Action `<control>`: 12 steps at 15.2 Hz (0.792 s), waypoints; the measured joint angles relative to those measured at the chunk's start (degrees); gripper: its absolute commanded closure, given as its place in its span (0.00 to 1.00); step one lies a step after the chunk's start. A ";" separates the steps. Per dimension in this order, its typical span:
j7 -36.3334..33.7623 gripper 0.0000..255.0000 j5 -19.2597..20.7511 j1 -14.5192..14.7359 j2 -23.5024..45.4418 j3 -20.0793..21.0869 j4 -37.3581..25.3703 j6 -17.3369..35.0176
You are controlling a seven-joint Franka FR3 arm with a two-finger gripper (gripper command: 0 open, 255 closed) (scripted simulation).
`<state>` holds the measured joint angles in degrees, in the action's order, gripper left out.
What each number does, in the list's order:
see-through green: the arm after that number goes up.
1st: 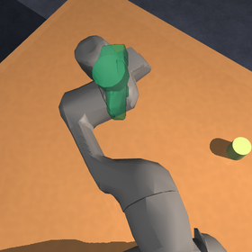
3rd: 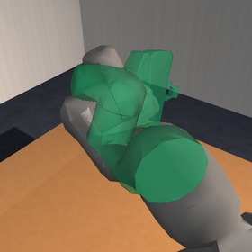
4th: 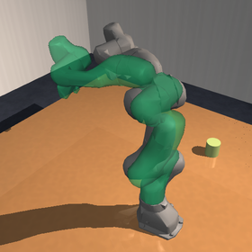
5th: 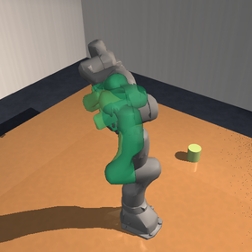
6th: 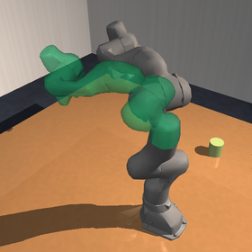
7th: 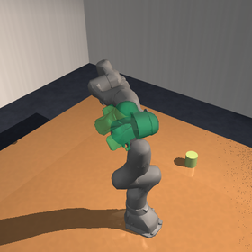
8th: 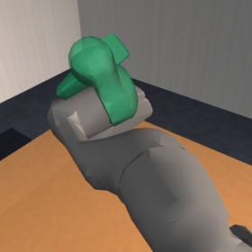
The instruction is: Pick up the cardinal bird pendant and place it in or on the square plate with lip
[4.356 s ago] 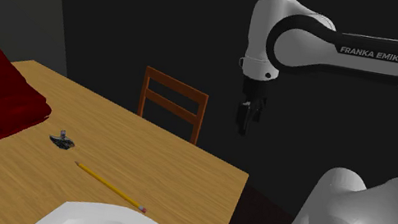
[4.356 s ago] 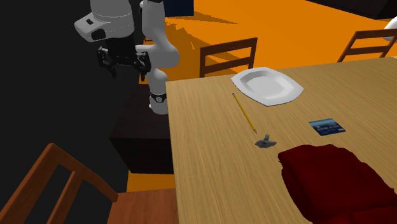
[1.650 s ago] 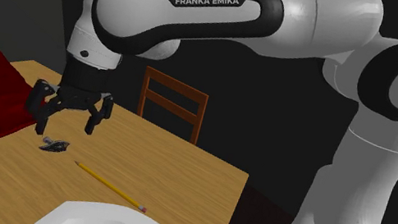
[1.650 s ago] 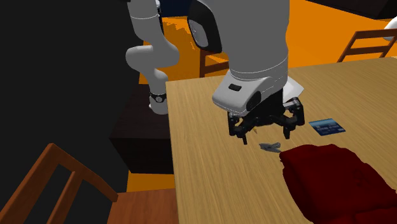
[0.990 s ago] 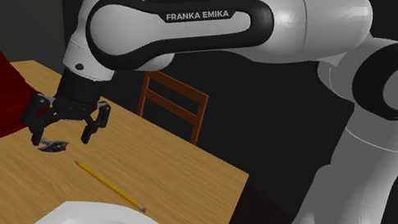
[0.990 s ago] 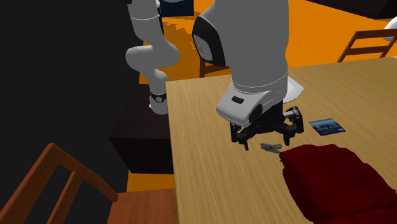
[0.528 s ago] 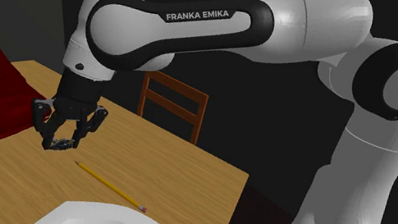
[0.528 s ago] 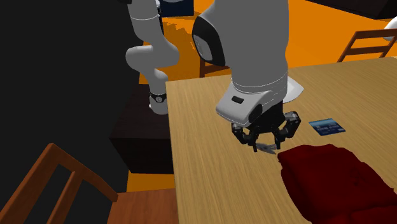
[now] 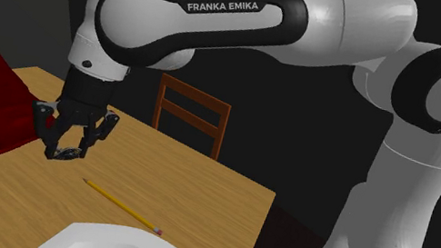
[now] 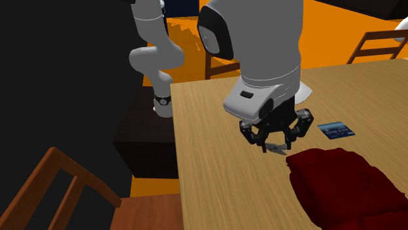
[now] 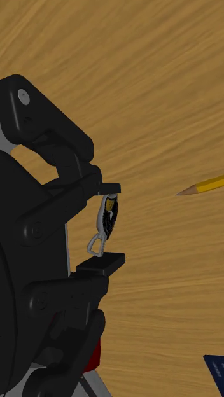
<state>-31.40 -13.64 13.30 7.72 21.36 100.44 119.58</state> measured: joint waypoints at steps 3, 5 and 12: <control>-0.40 1.00 0.06 -0.11 -0.47 -0.06 -1.82 -2.25; -0.70 1.00 0.18 -0.14 -0.53 -0.08 -3.15 -3.60; -2.08 1.00 0.76 -0.08 -0.44 -0.09 -8.59 -8.81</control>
<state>-33.48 -12.88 13.22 7.28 21.27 91.86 110.77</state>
